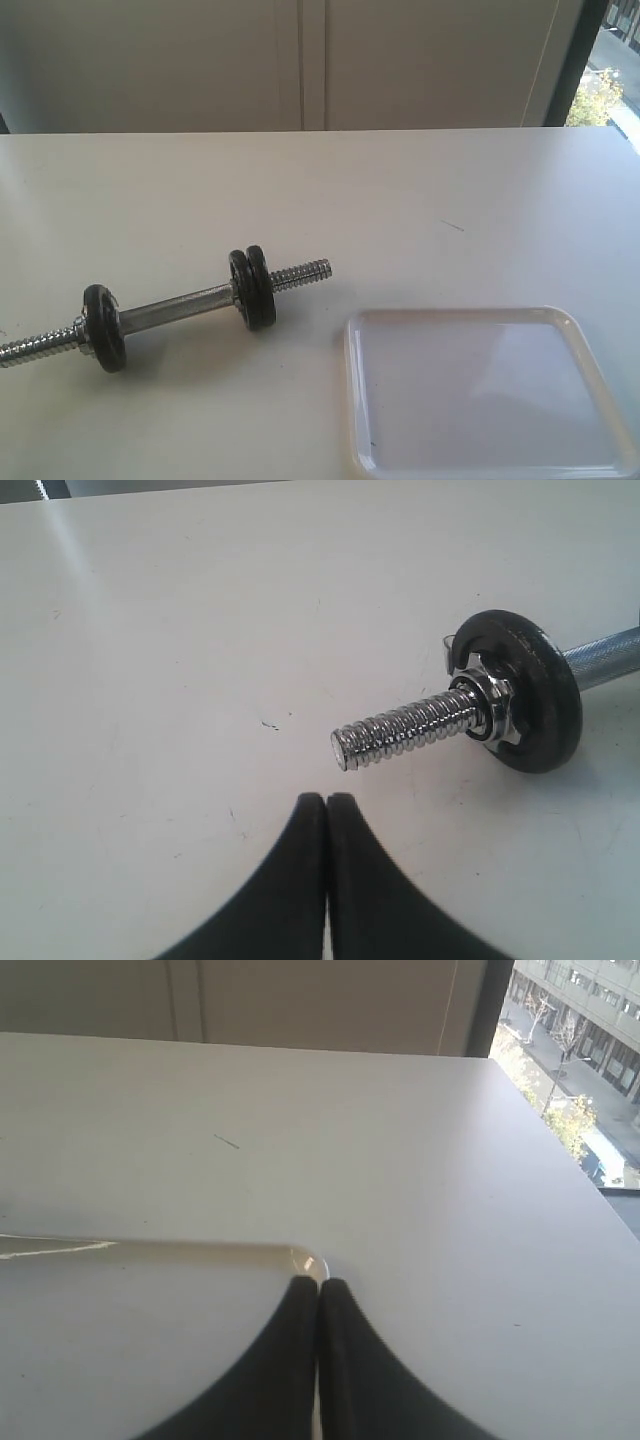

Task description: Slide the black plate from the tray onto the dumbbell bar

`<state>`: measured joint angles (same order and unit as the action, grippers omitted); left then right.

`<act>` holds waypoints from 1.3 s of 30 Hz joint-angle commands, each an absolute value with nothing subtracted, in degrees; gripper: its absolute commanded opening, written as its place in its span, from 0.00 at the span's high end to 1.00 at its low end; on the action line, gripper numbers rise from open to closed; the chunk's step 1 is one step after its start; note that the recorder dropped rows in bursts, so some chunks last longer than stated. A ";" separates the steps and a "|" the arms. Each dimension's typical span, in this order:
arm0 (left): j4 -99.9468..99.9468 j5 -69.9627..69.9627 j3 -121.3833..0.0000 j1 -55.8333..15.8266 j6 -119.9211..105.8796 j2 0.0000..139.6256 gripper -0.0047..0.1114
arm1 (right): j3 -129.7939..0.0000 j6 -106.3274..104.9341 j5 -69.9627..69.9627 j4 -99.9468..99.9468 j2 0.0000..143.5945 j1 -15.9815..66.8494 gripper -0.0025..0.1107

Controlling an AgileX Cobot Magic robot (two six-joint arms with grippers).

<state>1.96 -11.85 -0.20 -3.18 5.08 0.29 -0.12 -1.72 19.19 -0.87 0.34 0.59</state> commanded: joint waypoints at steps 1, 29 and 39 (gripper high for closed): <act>2.00 -12.02 0.00 -3.01 5.22 0.00 0.96 | 0.00 -2.42 19.31 -0.45 0.00 0.32 0.98; 2.00 -12.14 0.00 -3.01 5.22 0.00 0.96 | 0.00 -2.42 19.20 -0.45 0.00 1.16 0.98; 2.00 -12.14 0.00 -3.01 5.22 0.00 0.96 | 0.00 -2.42 19.20 -0.45 0.00 1.16 0.98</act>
